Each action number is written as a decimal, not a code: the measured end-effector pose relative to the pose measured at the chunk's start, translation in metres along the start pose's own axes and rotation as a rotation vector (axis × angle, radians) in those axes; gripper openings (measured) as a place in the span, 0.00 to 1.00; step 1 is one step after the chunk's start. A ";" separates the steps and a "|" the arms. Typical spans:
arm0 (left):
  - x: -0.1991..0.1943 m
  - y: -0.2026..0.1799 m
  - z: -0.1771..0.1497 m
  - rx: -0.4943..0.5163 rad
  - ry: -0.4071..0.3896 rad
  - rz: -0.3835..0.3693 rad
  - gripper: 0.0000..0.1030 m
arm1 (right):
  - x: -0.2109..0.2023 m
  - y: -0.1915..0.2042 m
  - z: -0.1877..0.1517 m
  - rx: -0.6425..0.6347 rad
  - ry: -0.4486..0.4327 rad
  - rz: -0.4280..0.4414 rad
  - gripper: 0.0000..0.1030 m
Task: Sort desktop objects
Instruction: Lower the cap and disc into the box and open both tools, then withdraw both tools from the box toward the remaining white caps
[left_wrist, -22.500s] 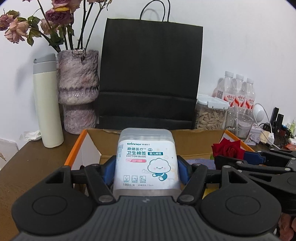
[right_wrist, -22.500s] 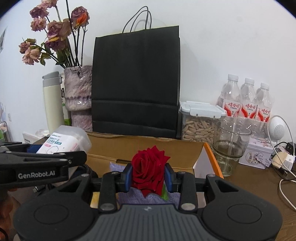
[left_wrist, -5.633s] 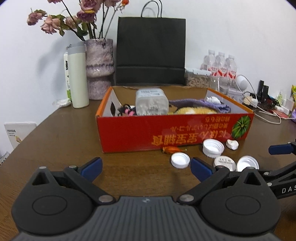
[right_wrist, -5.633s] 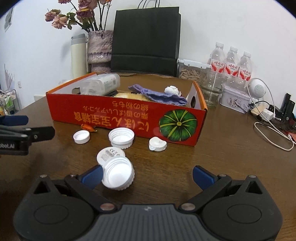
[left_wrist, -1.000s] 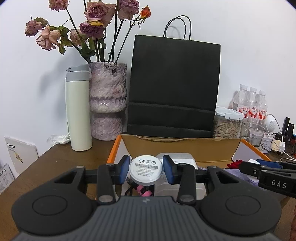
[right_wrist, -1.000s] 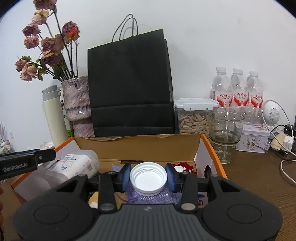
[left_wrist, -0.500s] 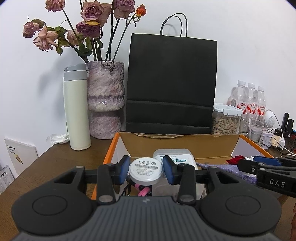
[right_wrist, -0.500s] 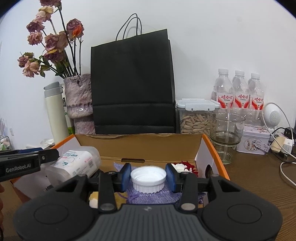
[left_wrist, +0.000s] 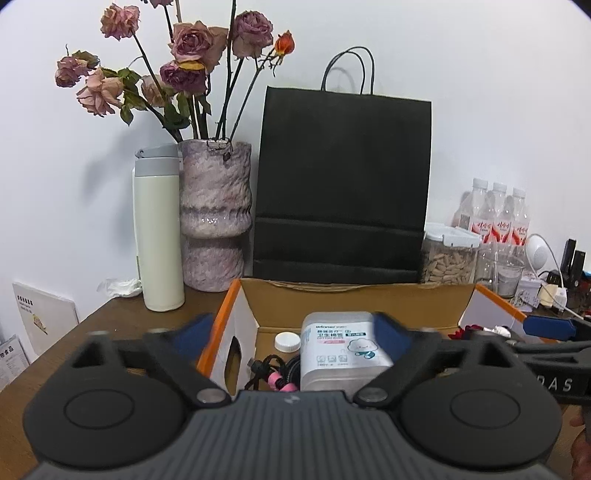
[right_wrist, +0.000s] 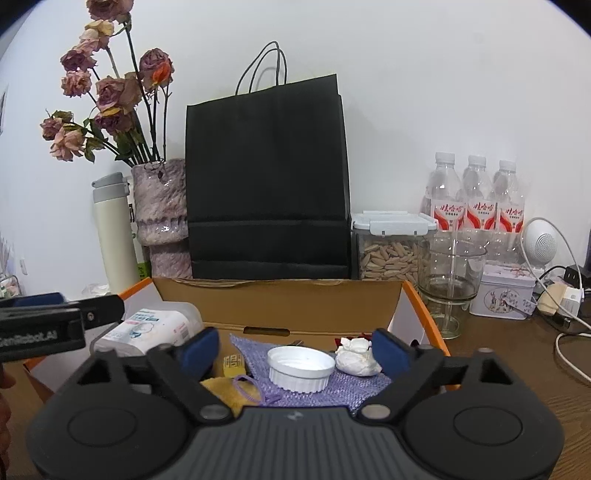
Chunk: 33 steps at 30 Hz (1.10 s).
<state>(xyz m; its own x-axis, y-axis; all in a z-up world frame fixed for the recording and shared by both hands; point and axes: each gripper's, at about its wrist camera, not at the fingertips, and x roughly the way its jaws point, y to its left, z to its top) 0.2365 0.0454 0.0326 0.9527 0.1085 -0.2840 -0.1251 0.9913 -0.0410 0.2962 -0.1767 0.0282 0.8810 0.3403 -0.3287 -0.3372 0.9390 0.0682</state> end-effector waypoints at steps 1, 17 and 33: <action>-0.001 0.000 -0.001 -0.003 -0.013 0.002 1.00 | 0.000 0.001 0.000 -0.003 0.002 -0.001 0.93; -0.017 0.000 -0.013 0.031 -0.008 0.001 1.00 | -0.021 0.009 -0.009 -0.045 -0.037 -0.025 0.97; -0.070 0.020 -0.037 0.051 0.048 -0.012 1.00 | -0.086 0.030 -0.046 -0.148 0.011 -0.004 0.97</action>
<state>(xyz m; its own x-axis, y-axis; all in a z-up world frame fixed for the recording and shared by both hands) 0.1572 0.0546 0.0164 0.9394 0.0945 -0.3294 -0.0986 0.9951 0.0044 0.1953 -0.1805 0.0155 0.8791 0.3353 -0.3388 -0.3796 0.9223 -0.0723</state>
